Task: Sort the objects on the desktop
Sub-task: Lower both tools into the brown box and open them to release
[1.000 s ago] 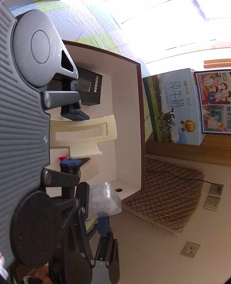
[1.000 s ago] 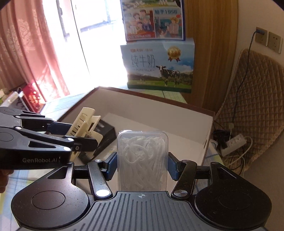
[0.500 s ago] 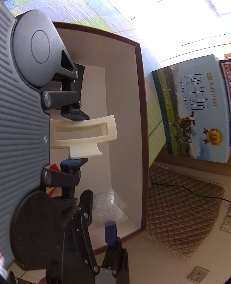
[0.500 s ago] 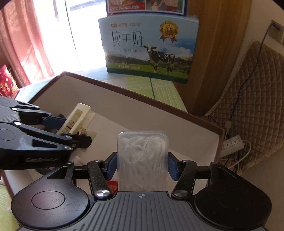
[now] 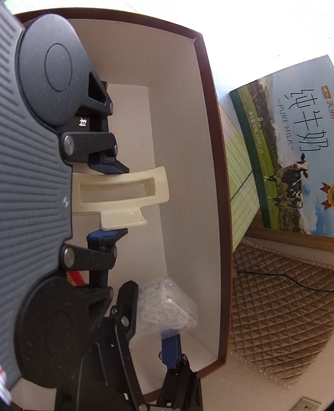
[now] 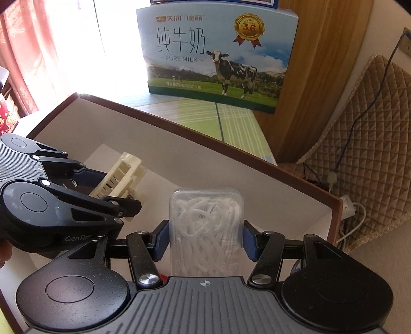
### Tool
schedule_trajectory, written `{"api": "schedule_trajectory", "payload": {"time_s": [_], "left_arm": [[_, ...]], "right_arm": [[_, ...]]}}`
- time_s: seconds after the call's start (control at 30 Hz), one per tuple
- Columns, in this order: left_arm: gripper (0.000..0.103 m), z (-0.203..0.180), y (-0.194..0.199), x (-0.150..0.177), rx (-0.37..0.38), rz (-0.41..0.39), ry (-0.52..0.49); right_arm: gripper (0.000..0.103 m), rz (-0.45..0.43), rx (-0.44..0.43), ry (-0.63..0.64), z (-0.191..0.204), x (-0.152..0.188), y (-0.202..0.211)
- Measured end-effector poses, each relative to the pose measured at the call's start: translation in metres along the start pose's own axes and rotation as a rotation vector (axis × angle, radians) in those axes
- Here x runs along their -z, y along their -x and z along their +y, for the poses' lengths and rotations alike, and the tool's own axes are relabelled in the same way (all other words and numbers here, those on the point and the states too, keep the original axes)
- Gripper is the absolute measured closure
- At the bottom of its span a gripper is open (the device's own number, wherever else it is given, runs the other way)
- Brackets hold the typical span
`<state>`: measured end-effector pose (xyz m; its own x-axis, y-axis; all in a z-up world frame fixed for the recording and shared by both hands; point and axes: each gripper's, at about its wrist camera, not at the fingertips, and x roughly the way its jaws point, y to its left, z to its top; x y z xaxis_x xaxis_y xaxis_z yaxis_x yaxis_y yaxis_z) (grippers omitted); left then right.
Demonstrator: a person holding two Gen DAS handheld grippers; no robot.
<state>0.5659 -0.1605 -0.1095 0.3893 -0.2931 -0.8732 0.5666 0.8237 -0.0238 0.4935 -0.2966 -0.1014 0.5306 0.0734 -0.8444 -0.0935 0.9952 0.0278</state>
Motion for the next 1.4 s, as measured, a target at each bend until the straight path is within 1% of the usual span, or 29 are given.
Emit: {"api": "schedule_trajectory", "payload": {"time_s": [0.17,0.3,0.53,0.6,0.67,0.7,0.77,0.8,0.83,0.9,1.03,1.17,1.23,1.33,1.4], "left_arm": [[0.067,0.004,-0.001,0.000,0.004,-0.004,0.012],[0.065,0.005,0.002,0.001,-0.025,-0.003,-0.009],[0.062,0.019,0.007,0.003,-0.048,0.007,0.024],[0.062,0.022,0.009,0.003,-0.053,0.006,0.030],[0.061,0.024,0.011,0.003,-0.061,0.003,0.031],[0.059,0.025,0.012,0.003,-0.065,0.000,0.030],[0.058,0.026,0.013,0.004,-0.072,-0.001,0.032],[0.058,0.027,0.014,0.004,-0.074,-0.001,0.033],[0.057,0.027,0.015,0.005,-0.075,-0.001,0.035],[0.054,0.029,0.018,0.007,-0.074,-0.003,0.037],[0.052,0.030,0.023,0.011,-0.076,-0.009,0.040],[0.050,0.031,0.026,0.013,-0.078,-0.011,0.042],[0.049,0.031,0.029,0.015,-0.083,-0.013,0.042],[0.047,0.030,0.036,0.018,-0.085,-0.022,0.039],[0.044,0.028,0.041,0.020,-0.084,-0.029,0.036]], "right_arm": [[0.048,0.004,0.013,-0.015,-0.002,-0.003,-0.004],[0.048,0.010,0.011,-0.021,-0.003,-0.004,-0.007],[0.048,0.018,0.004,-0.038,0.002,-0.006,-0.014],[0.048,0.003,-0.006,-0.060,0.002,-0.008,-0.015],[0.048,-0.032,-0.017,-0.095,0.000,-0.008,-0.014],[0.046,-0.040,-0.027,-0.106,-0.002,-0.009,-0.015],[0.040,-0.052,-0.031,-0.118,-0.003,-0.011,-0.014],[0.032,-0.062,-0.030,-0.120,-0.003,-0.011,-0.013],[0.028,-0.068,-0.032,-0.121,-0.004,-0.010,-0.010],[0.028,-0.064,-0.037,-0.123,-0.006,-0.009,-0.006],[0.025,-0.042,-0.059,-0.106,-0.007,-0.002,0.004],[0.024,-0.047,-0.081,-0.072,-0.001,0.008,0.017],[0.018,-0.052,-0.076,-0.054,0.004,0.012,0.023],[0.014,-0.063,-0.071,-0.035,0.010,0.020,0.031],[0.013,-0.066,-0.064,-0.026,0.013,0.024,0.038]]}}
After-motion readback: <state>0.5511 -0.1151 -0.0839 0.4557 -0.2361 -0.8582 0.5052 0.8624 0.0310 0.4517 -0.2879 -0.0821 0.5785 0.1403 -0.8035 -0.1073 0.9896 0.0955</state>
